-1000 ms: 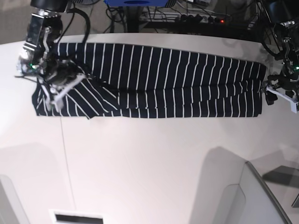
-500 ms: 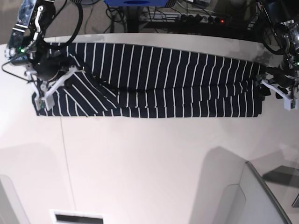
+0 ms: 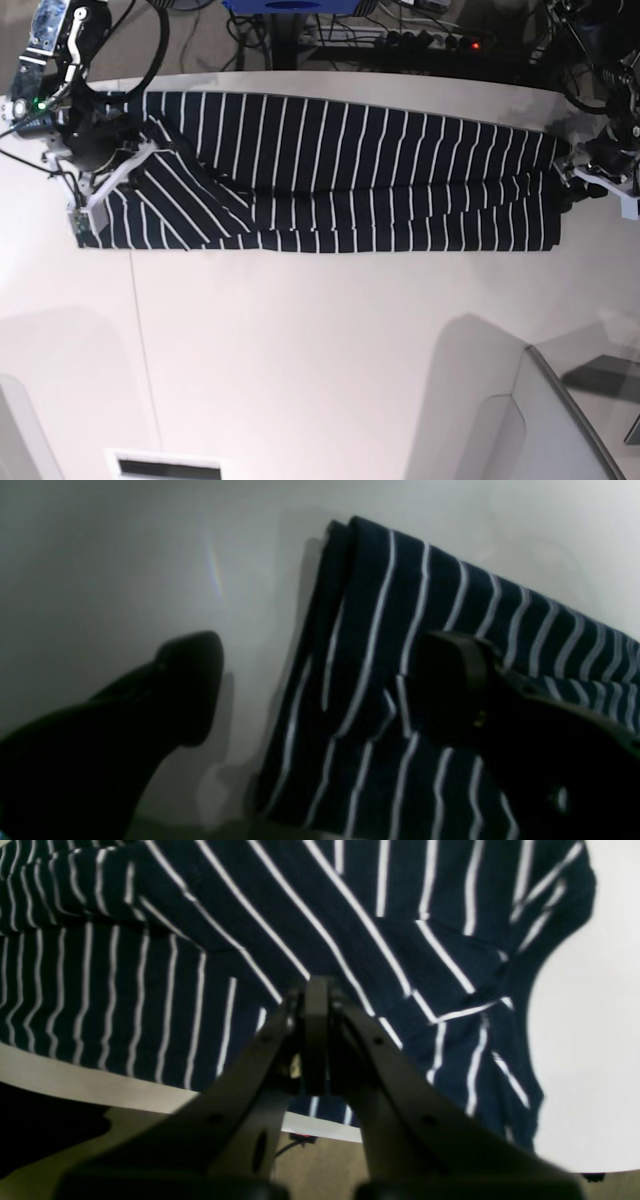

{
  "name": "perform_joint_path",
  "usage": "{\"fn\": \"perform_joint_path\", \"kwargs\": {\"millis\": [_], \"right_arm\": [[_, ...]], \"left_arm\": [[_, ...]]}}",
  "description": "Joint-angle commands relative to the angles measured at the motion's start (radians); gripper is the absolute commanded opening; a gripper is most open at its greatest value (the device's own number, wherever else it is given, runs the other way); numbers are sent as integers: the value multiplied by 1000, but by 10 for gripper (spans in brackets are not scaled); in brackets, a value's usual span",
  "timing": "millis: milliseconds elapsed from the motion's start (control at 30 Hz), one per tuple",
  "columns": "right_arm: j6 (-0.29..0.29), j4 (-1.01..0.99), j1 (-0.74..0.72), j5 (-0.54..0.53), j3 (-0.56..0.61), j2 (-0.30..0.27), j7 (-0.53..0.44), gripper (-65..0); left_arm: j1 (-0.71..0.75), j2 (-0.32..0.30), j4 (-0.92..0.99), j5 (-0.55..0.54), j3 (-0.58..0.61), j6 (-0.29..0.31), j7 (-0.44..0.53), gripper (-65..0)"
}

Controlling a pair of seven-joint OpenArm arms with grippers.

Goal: Layout the t-shirt on the table in an organized manner, then fold the t-shirt properly
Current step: 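Hold both folded sides with both grippers and straighten the shirt, then release the shirt and raise both grippers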

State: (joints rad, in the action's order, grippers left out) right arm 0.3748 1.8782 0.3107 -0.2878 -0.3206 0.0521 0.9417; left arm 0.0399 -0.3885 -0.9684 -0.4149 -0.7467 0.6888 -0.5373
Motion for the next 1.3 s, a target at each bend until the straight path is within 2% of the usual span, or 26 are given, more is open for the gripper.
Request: {"fn": "perform_joint_path", "kwargs": {"millis": [0,233,367,433,533,567,633,733,767,867,933,1033,1200,1267], "right_arm": [[2,16,-6,-12,-1,-5,-19,-650],[2,16,2,-12,-1,-5,-19,-650],[2,16,8,-12,-1,-4,-19,-650],[2,16,8,-12,-1,-4,-19,-650],[2,16,8,-12,-1,-2,-19,-650],[2,16,8,-12,-1,-1,-19,-650],[2,16,9,-12,-1,-1,-19,-650],[2,16,9,-12,-4,-1,-19,-650],[2,16,9,-12,-4,-1,-19,-650],[2,16,9,-12,-5,-1,-19,-650],[2,16,9,-12,-5,-1,-19,-650],[2,16,9,-12,-2,-1,-19,-650],[2,16,9,-12,-2,-1,-19,-650],[2,16,9,-12,-2,-1,-19,-650]], "left_arm": [[-27,-22,1,4,-4,9,24,-72],[-117,1,138,149,-3,9,27,-72],[-113,26,188,222,43,9,115,-72],[-108,27,220,227,115,9,136,-72],[-97,27,248,196,160,9,138,-81],[-96,27,250,187,163,9,138,-114],[-96,27,250,185,163,9,138,-248],[-96,33,250,187,160,4,138,-564],[-96,32,246,184,160,-21,138,-650],[-104,24,242,182,158,-91,138,-650],[-110,6,219,187,158,-106,138,-650],[-100,-16,115,187,158,-120,138,-650],[-56,-92,-60,190,164,-205,131,-650],[-15,-102,-154,190,168,-238,130,-650]]}}
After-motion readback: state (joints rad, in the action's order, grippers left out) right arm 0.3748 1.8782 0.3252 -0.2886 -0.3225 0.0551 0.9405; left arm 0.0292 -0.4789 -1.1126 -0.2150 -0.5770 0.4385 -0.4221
